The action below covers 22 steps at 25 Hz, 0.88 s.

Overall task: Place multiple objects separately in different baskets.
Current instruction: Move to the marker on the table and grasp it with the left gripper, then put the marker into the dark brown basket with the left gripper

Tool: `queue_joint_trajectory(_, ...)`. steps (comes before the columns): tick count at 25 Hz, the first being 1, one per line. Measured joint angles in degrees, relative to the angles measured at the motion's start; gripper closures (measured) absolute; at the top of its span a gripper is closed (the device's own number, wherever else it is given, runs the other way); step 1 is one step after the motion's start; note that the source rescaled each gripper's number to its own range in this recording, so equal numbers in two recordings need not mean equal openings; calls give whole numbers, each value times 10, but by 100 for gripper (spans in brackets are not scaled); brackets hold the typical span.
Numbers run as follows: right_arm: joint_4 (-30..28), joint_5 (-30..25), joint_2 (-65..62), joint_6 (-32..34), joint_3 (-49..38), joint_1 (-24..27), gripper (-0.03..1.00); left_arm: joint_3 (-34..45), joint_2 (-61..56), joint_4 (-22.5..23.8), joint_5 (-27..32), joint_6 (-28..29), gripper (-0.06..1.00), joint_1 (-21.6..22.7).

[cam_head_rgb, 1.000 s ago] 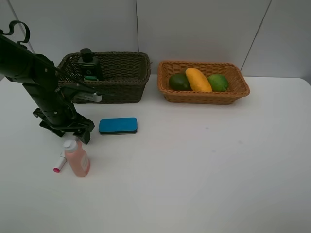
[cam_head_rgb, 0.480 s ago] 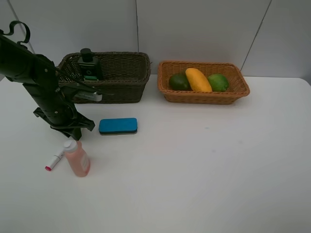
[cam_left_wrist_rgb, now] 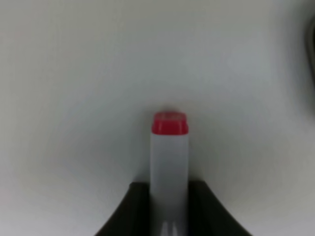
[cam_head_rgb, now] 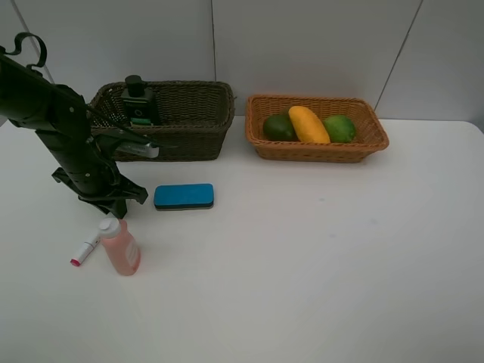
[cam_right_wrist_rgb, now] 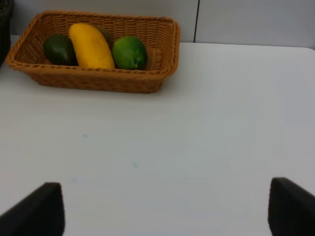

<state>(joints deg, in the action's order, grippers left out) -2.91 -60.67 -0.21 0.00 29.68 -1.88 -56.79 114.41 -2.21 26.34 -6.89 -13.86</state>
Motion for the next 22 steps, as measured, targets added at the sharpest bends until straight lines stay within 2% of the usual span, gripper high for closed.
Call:
queue_joint_trajectory(3, 0, 0, 0, 0, 0, 0, -2, 0, -2, -1, 7, 0, 92, 0)
queue_joint_trajectory(10, 0, 0, 0, 0, 0, 0, -2, -14, -38, -2, 66, 0, 92, 0)
queue_joint_trajectory(17, 0, 0, 0, 0, 0, 0, -2, -68, -79, 8, 169, 0, 92, 0)
queue_joint_trajectory(22, 0, 0, 0, 0, 0, 0, -2, -139, -85, 25, 250, 0, 92, 0)
